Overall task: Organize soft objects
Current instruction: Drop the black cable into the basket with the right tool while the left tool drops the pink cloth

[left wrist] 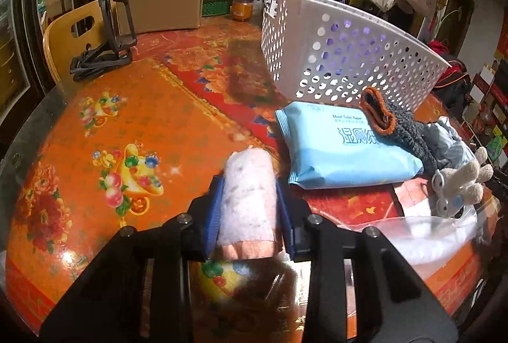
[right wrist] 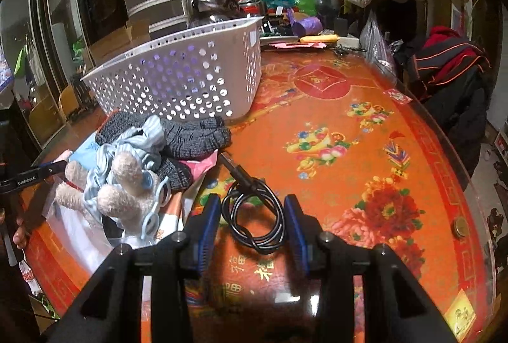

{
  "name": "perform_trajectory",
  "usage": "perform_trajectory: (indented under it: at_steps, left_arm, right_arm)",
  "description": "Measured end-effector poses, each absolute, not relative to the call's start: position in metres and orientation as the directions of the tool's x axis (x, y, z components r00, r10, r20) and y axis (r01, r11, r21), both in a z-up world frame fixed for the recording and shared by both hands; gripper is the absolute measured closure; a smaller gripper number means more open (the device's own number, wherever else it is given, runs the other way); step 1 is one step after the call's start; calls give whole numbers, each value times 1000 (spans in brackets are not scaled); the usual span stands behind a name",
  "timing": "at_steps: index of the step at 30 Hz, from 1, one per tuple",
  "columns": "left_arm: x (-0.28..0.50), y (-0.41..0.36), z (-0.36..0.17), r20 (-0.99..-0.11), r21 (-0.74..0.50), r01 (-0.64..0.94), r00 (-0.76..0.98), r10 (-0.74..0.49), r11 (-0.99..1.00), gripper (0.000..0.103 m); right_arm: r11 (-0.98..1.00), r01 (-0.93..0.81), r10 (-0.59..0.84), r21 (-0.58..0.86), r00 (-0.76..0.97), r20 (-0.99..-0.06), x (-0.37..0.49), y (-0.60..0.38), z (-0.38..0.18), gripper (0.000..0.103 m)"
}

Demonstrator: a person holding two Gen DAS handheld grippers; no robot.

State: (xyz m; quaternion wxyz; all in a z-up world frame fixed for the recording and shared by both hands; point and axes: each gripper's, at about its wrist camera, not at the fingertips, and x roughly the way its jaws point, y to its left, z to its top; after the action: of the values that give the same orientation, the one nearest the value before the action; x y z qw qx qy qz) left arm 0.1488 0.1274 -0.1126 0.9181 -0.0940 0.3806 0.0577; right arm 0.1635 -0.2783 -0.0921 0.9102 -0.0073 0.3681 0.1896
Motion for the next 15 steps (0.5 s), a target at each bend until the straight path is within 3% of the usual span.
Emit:
perform_trajectory:
  at_steps: [15]
  left_arm:
    - [136, 120, -99, -666, -114, -168, 744, 51, 979, 73]
  right_arm:
    - [934, -333, 343, 131, 726, -596, 148, -285, -79, 63]
